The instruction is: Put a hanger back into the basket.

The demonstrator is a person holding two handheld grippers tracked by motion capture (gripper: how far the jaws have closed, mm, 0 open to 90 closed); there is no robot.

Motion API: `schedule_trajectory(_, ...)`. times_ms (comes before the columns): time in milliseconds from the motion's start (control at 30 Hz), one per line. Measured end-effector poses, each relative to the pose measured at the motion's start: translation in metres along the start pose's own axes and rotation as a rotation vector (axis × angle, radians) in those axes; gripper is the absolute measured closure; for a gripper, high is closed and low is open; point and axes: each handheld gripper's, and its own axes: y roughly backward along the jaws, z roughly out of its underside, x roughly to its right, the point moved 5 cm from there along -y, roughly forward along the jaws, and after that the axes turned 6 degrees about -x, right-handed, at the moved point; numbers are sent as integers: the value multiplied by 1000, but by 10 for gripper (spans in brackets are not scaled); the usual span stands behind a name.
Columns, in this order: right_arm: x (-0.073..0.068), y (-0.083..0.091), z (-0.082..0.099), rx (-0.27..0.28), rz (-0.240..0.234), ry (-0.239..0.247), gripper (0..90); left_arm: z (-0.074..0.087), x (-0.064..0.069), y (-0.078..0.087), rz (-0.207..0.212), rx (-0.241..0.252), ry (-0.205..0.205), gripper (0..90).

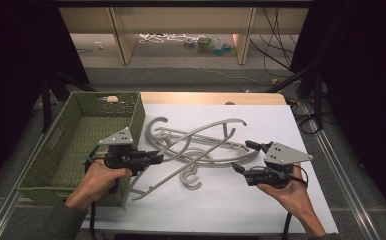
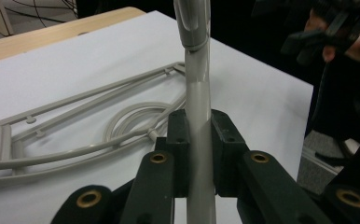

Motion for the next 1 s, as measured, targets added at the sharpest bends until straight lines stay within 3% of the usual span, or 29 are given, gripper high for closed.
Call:
schedule_trajectory(133,3,0,8,-5,43,-41,234,-6,-2,14,2,39,29,795)
schedule_trajectory(333,7,1,15,-2,59,-70,226,-16,-9,37,22,91,84,795)
schedule_trajectory(700,6,-3,20,-20,42,-80,221,-32,-26,73,7,120,154,795)
schedule_trajectory(1000,5,-6,22,-27,34,-81,221,-44,-55,121,-96,164,175,795)
